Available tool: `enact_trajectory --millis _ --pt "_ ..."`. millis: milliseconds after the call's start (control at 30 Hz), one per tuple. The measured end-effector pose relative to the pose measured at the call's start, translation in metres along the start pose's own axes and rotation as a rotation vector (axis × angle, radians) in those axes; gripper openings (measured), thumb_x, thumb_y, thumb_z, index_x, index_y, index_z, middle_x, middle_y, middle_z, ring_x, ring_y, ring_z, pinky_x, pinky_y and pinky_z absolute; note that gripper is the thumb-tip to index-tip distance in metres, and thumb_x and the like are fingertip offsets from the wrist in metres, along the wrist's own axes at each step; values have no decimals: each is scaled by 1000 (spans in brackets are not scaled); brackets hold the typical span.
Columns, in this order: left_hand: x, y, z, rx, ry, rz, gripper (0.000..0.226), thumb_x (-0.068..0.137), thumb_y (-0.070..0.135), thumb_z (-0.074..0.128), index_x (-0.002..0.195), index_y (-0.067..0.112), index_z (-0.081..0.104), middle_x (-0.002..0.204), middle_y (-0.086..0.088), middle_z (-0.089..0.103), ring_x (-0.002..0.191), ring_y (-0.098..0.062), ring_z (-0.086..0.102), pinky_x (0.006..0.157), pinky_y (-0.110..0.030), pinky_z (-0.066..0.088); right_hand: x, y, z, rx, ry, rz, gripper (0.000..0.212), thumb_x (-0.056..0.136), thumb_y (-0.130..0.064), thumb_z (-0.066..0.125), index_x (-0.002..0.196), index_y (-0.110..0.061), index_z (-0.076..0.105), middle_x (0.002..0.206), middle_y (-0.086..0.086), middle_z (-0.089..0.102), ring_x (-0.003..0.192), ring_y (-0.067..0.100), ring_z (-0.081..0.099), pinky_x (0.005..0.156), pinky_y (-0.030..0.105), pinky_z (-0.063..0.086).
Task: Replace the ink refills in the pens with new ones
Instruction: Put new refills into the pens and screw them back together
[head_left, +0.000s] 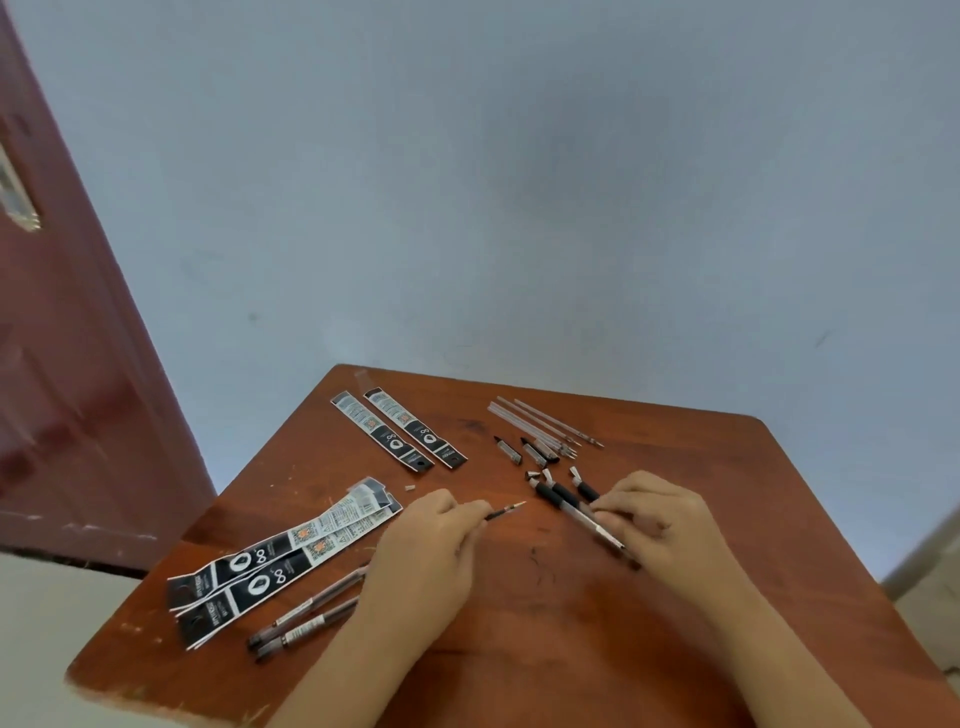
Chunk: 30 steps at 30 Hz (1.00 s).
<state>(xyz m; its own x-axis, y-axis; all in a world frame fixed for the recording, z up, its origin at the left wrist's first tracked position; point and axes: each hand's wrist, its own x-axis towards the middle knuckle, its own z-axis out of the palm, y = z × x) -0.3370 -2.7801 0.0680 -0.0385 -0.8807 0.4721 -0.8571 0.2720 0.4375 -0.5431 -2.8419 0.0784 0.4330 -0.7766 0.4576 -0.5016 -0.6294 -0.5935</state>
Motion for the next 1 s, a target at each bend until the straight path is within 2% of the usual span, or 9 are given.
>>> enact_trajectory --millis 67,167,267,400,567,700,800,900,1000 --pt "-3 -13 -13 -14 102 -71 15 77 -1 65 87 10 71 67 6 51 61 -11 47 55 -11 32 2 2 -5 32 62 89 10 71 -4 71 75 -13 74 70 -25 64 75 -7 58 66 4 42" --pt "-6 -31 -27 27 155 -90 13 75 0 63 81 9 71 67 -2 63 61 -16 56 59 -19 39 10 -10 10 -59 -43 92 11 74 -4 69 83 -9 73 75 -16 63 73 -3 57 68 0 38" --pt "-9 -35 -40 76 165 -168 17 84 3 55 91 9 70 83 -5 67 80 -23 61 69 -22 36 28 -24 36 -166 -211 17 19 82 -15 61 99 -10 69 96 3 67 83 4 52 74 1 33" --pt "-15 -48 -47 112 190 -240 26 91 11 46 110 17 63 105 -1 61 100 -17 51 78 -18 29 61 -46 77 -304 -324 -3 29 89 -25 50 113 -12 61 110 5 63 101 14 53 92 24 40" --pt "-28 -62 -55 143 120 -242 27 92 15 45 113 21 61 110 2 62 103 -15 49 84 -20 33 84 -48 118 -405 -305 74 28 88 -31 52 107 -14 65 105 5 63 101 18 50 87 29 39" --pt "-33 -72 -61 127 111 -217 28 93 19 44 115 26 60 113 6 61 103 -12 46 83 -17 30 90 -47 127 -438 -339 96 31 89 -34 49 112 -17 62 108 4 59 104 17 48 83 25 37" --pt "-35 -75 -64 132 127 -207 25 91 17 50 110 24 64 106 6 64 99 -15 50 80 -18 29 88 -46 125 -491 -390 51 32 91 -32 45 117 -18 58 115 3 56 108 17 44 87 25 35" --pt "-32 -77 -62 99 91 -192 19 72 2 71 85 17 73 79 -2 70 75 -25 60 66 -28 39 85 -49 123 -514 -409 21 33 92 -31 44 119 -17 56 117 3 55 108 17 43 90 25 35" --pt "-26 -75 -56 103 139 -139 27 58 -3 80 73 18 73 66 1 69 61 -21 59 56 -25 40 83 -51 117 -507 -410 -13 34 91 -32 44 120 -17 55 118 2 55 110 16 42 91 25 35"
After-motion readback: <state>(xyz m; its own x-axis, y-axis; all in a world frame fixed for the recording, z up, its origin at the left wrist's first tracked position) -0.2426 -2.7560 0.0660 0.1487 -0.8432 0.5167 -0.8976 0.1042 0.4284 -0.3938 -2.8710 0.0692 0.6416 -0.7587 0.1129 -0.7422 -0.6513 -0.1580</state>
